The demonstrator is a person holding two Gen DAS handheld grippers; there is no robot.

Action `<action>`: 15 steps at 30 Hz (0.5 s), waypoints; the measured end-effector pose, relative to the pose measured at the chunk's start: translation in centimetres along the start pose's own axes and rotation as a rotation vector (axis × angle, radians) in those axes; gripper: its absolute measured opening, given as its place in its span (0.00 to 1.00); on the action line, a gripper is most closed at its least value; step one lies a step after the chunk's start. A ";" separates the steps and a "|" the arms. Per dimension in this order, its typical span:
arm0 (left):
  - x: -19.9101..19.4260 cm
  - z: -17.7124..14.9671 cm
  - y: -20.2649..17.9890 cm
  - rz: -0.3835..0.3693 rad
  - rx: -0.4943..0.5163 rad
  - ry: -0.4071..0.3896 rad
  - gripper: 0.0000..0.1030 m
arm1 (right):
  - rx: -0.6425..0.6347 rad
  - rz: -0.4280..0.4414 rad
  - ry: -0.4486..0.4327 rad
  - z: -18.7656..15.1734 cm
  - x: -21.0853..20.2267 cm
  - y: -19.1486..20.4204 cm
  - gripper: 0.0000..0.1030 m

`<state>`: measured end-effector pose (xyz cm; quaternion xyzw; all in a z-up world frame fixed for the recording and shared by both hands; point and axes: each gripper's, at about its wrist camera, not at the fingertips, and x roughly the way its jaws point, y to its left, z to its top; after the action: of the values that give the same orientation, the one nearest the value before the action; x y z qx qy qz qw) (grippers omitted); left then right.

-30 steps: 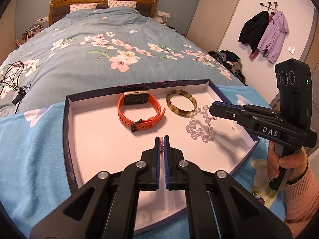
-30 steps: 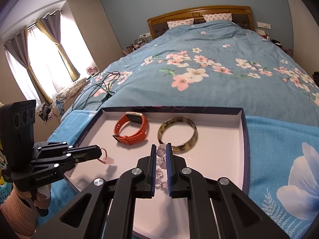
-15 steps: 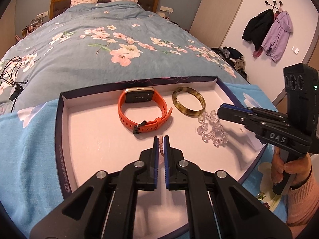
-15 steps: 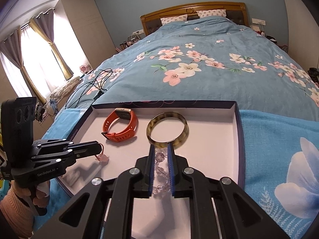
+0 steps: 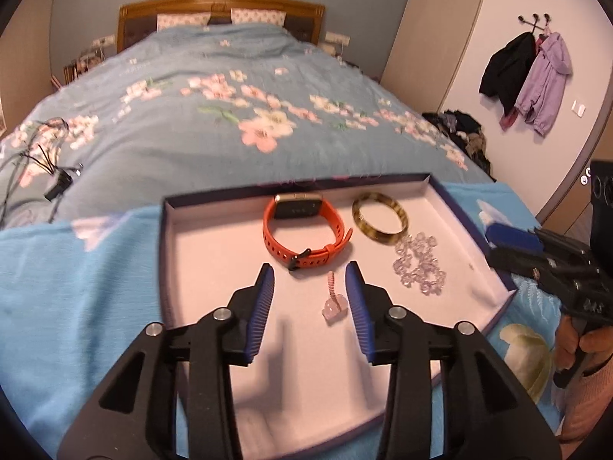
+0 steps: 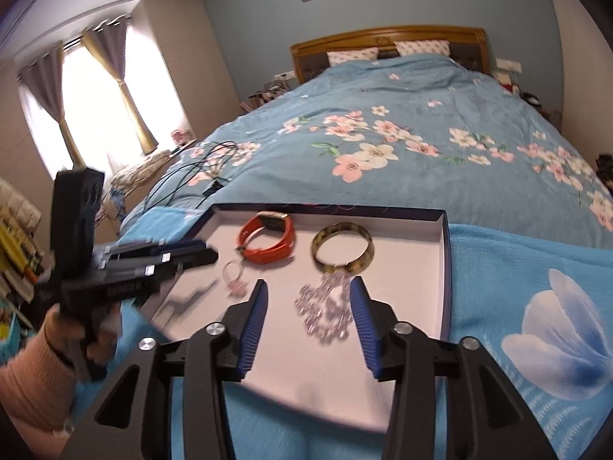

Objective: Organize jewelry
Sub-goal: 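Open the right tool dropping the crystal bracelet while the left tool drops the pink charm in the lid, then grasp the purple beaded bracelet with the right tool while the left tool grasps the black ring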

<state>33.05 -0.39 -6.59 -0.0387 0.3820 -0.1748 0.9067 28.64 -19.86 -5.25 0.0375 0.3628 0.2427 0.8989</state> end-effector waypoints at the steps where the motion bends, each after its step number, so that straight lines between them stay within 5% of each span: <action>1: -0.7 -0.1 -0.1 -0.003 0.005 -0.013 0.39 | -0.018 0.005 0.001 -0.4 -0.6 0.3 0.43; 8: -6.5 -2.9 -1.1 -0.030 0.057 -0.074 0.41 | -0.098 0.000 0.060 -5.1 -4.0 1.5 0.43; 15: -10.7 -8.6 -2.3 -0.044 0.098 -0.080 0.42 | -0.033 0.017 0.098 -9.3 -5.5 0.9 0.43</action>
<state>19.38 1.69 -4.90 -0.0096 0.3357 -0.2112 0.9179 18.62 -22.63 -8.34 0.0140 0.4021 0.2579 0.8784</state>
